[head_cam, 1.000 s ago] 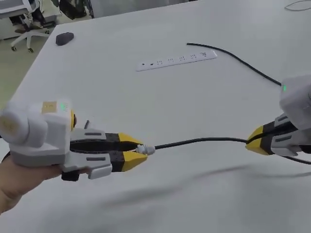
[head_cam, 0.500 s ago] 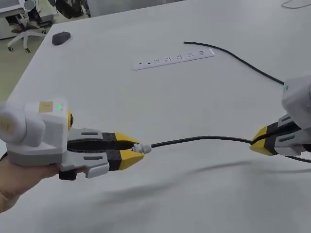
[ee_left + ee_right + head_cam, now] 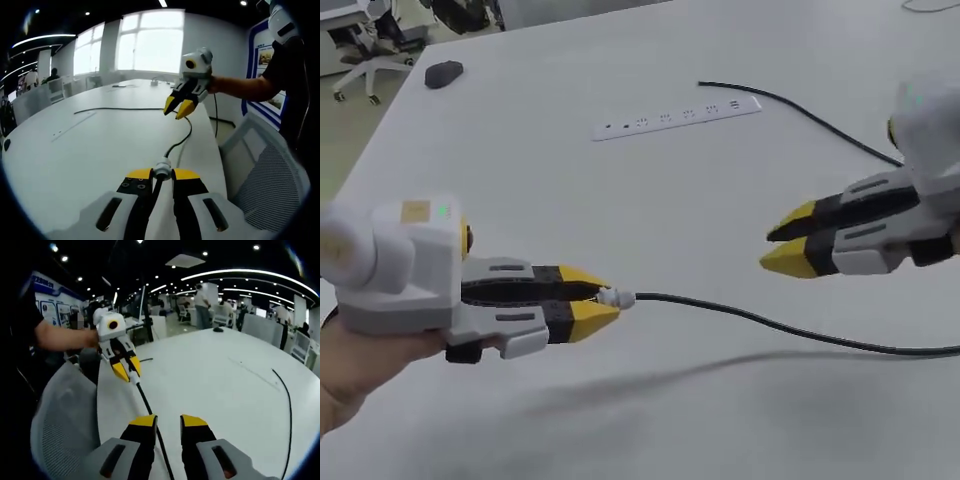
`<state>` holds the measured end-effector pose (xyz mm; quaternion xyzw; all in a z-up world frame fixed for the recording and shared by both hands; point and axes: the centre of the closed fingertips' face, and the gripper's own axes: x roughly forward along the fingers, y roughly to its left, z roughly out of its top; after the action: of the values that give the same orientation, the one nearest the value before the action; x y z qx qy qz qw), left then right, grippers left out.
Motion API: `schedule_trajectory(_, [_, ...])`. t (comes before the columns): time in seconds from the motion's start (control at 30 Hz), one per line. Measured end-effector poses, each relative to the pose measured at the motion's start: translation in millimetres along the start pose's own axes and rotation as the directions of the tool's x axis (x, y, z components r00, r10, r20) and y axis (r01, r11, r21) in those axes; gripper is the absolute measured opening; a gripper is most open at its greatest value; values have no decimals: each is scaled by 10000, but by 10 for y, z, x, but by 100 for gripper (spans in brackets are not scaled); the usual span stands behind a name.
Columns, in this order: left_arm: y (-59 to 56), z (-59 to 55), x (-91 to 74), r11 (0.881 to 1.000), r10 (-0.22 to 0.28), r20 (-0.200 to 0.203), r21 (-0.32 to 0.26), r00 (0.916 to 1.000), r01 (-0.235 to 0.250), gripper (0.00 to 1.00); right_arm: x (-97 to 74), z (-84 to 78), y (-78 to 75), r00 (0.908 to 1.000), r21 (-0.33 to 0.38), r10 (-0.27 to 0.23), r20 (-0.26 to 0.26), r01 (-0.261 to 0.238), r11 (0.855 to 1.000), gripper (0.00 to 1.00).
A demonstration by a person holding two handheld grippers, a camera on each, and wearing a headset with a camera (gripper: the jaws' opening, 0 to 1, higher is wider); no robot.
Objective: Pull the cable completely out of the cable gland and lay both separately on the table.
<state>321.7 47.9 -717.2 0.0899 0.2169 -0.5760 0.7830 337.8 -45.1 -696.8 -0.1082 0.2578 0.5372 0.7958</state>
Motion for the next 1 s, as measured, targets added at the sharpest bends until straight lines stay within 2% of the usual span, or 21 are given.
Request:
schedule_trajectory(0.1, [-37,33,9,9999,-103,26,56,9999,103,15,180,68,147,9990,-601,404,-174,-414,9973,14])
schedule_trajectory(0.17, [-67,44,22,9998,-194,41,110,9998,193,15,270,26,248,9950,-884,795,-608,-847,9925,12])
schedule_trajectory(0.27, [-102,34,49,9994,-317,-32,163,9995,317,15,444,-42,371,9871,-1501,1062,-1197,-1237,9809,12])
schedule_trajectory(0.3, [-107,35,54,9993,-330,-39,197,9994,331,15,477,-41,397,9863,-1657,1113,-1221,-1308,9775,13])
schedule_trajectory(0.33, [-117,47,58,9991,-376,16,216,9993,375,15,528,-12,458,9854,-2007,1317,-1078,-1513,9679,15])
schedule_trajectory(0.4, [-130,60,71,9989,-403,47,245,9992,401,15,577,-32,497,9837,-1976,1323,-1220,-1547,9680,9])
schedule_trajectory(0.43, [-136,66,76,9988,-429,64,258,9991,427,15,596,-18,502,9851,-2180,1293,-1136,-1517,9641,9])
schedule_trajectory(0.5, [-164,75,87,9980,-531,69,335,9986,528,15,635,-31,505,9826,-2184,1322,-1304,-1585,9629,8])
schedule_trajectory(0.7, [-183,81,96,9965,-598,45,593,9982,594,15,649,-58,517,9783,-2456,1436,-1491,-1774,9530,0])
schedule_trajectory(0.8, [-190,88,94,9962,-637,93,600,9979,630,15,626,-56,522,9794,-2414,1435,-1423,-1749,9545,0])
schedule_trajectory(0.93, [-166,92,78,9964,-509,98,687,9987,502,15,568,-133,455,9795,-2716,1006,-1747,-1462,9513,0])
schedule_trajectory(1.0, [-169,106,54,9964,-478,164,715,9987,465,15,521,-141,441,9822,-2761,1029,-1574,-1438,9503,0])
